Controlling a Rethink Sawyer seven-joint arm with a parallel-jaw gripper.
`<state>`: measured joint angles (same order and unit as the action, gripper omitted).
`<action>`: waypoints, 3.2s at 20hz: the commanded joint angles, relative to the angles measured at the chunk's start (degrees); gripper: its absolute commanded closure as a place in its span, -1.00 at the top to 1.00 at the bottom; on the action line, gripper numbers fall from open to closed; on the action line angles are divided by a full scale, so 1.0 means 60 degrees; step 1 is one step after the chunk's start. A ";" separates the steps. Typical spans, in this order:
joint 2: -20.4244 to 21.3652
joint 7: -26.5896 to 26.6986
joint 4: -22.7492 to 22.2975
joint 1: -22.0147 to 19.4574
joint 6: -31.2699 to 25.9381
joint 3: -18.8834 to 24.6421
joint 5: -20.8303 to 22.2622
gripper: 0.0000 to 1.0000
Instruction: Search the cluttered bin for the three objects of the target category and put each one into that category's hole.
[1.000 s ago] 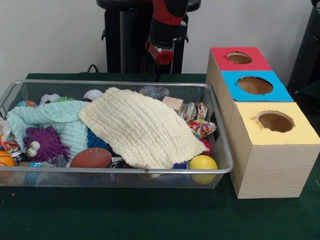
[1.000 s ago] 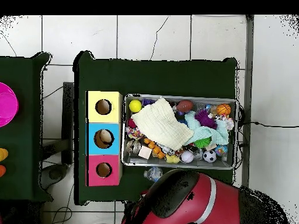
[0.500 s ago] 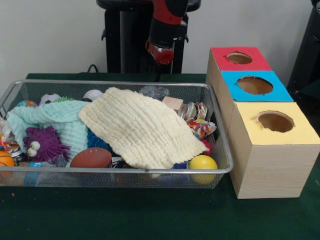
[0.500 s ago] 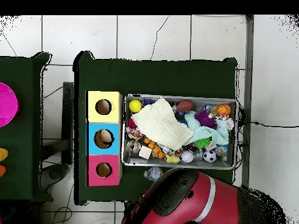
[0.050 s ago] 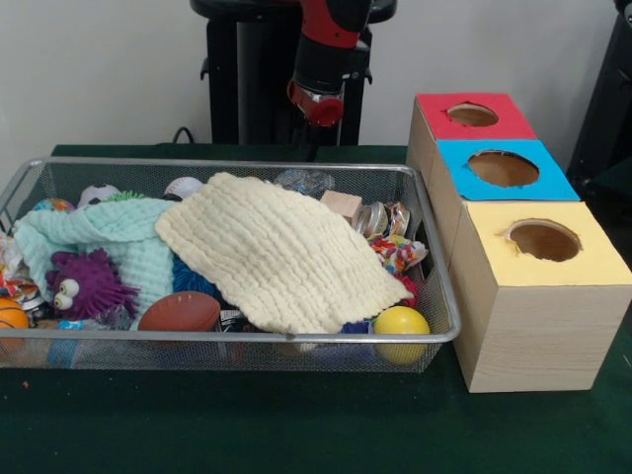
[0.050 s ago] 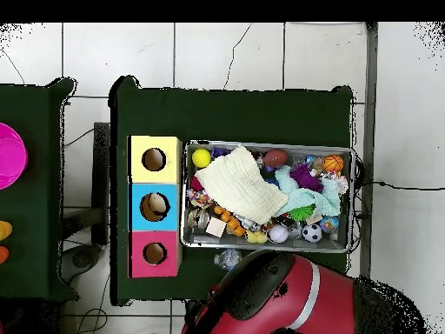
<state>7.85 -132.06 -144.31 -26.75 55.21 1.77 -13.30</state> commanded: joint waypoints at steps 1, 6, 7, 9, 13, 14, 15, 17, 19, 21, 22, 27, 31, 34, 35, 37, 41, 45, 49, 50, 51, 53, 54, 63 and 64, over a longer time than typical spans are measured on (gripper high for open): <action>-0.3858 -0.2389 0.4247 0.0091 -0.2196 0.1253 -0.1168 1.00; -0.3734 -0.2234 0.4107 0.0217 -0.2232 0.1189 -0.1408 1.00; -0.3663 -0.2192 0.4035 0.0288 -0.2249 0.1166 -0.1517 1.00; -0.3518 -0.2088 0.3899 0.0395 -0.2414 0.1174 -0.1676 1.00; -0.3111 -0.1577 0.3619 0.0668 -0.2722 0.1041 -0.1684 1.00; -0.2990 -0.1501 0.3531 0.0703 -0.2766 0.1013 -0.1623 1.00; -0.2881 -0.1436 0.3434 0.0691 -0.2874 0.0982 -0.1601 1.00; -0.2680 -0.1375 0.3262 0.0725 -0.3052 0.0958 -0.1631 1.00; -0.2514 -0.1428 0.3066 0.0861 -0.3153 0.1015 -0.1785 1.00; -0.2501 -0.1414 0.3050 0.0832 -0.3240 0.1037 -0.1741 1.00; -0.2509 -0.1410 0.3062 0.0840 -0.3185 0.1025 -0.1666 1.00; -0.2457 -0.1365 0.3120 0.1463 -0.2412 0.0798 -0.1495 1.00; -0.2463 -0.1507 0.3128 0.1528 -0.2506 0.0773 -0.1530 1.00; -0.2405 -0.1535 0.3080 0.1599 -0.2642 0.0714 -0.1742 1.00; -0.2439 -0.1505 0.3110 0.1542 -0.2781 0.0720 -0.1771 1.00; -0.2602 -0.1480 0.3282 0.1454 -0.2963 0.0754 -0.1833 1.00; -0.3218 -0.1689 0.3857 0.1258 -0.2727 0.0825 -0.1454 1.00; -0.3404 -0.1853 0.4009 0.1189 -0.2544 0.0878 -0.1212 1.00; -0.3384 -0.1955 0.3937 0.1022 -0.2448 0.0940 -0.0930 1.00; -0.3349 -0.1974 0.3879 0.0948 -0.2462 0.0969 -0.0831 1.00; -0.3273 -0.1975 0.3787 0.0905 -0.2466 0.0967 -0.0795 1.00; -0.3056 -0.1994 0.3524 0.0901 -0.2493 0.0992 -0.0824 1.00; -0.2933 -0.2006 0.3377 0.0928 -0.2494 0.1001 -0.0877 1.00; -0.1875 -0.1623 0.2501 0.0734 -0.3189 0.0931 -0.1016 1.00; -0.1812 -0.1606 0.2466 0.0712 -0.3223 0.0910 -0.0979 1.00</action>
<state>8.72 -132.08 -143.07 -20.60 53.90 -1.17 -13.44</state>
